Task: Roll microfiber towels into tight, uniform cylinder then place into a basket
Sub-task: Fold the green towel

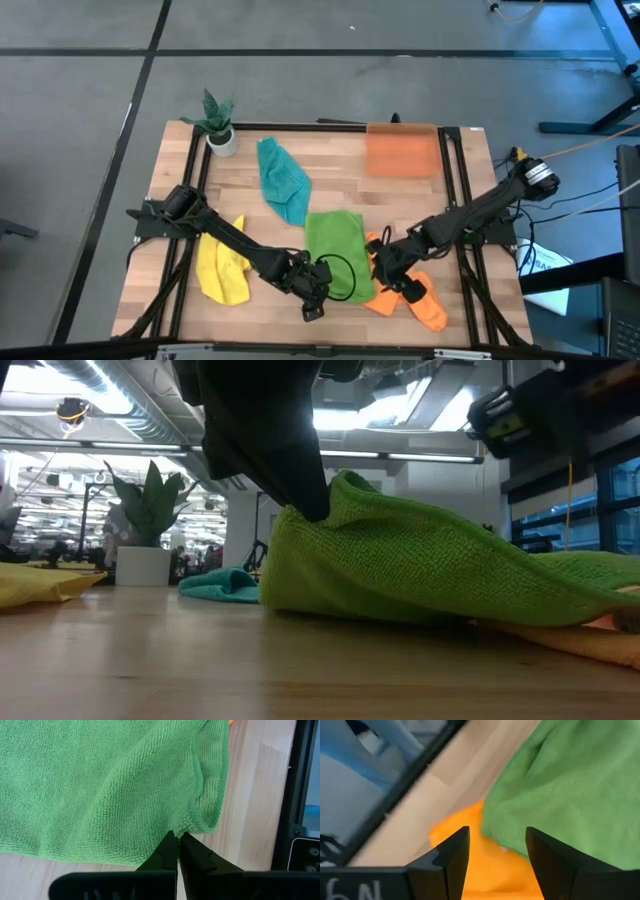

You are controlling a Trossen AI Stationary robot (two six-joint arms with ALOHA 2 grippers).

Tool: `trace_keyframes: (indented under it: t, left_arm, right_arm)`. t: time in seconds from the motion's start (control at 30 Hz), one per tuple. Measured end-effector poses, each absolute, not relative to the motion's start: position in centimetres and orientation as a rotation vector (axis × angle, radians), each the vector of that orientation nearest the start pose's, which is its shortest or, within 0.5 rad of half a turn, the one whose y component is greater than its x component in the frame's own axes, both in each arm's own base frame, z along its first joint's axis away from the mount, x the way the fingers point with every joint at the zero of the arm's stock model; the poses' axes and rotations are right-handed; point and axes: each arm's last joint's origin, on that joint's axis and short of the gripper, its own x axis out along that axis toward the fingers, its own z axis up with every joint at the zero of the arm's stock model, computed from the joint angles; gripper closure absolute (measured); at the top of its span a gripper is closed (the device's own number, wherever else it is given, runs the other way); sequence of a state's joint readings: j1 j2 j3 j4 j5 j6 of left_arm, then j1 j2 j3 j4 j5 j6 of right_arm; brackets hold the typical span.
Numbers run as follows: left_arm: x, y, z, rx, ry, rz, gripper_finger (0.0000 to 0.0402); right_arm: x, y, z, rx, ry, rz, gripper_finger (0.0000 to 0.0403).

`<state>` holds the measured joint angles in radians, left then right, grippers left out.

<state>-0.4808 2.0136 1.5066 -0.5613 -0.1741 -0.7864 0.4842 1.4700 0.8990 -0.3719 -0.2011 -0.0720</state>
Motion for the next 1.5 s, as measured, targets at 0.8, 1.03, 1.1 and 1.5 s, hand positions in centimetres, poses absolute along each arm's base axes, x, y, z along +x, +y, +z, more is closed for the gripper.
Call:
trace_keyframes:
  t: [0.8, 1.03, 1.1, 1.5]
  left_arm:
    - [37.7, -19.2, 19.1, -0.378, 1.065, 0.101, 0.0401]
    - [37.7, -19.2, 19.1, -0.380, 1.065, 0.101, 0.0401]
    - [37.7, -19.2, 19.1, -0.381, 1.065, 0.102, 0.0401]
    - [37.7, -19.2, 19.1, -0.388, 1.061, 0.102, 0.0401]
  right_arm:
    - [26.7, 16.5, 15.3, -0.462, 0.955, 0.646, 0.0213]
    - [26.1, 16.4, 15.1, -0.535, 0.996, 0.671, 0.0213]
    - [25.8, 16.5, 15.0, -0.564, 1.012, 0.692, 0.0214]
    - [25.9, 16.6, 14.6, -0.659, 0.991, 0.682, 0.0214]
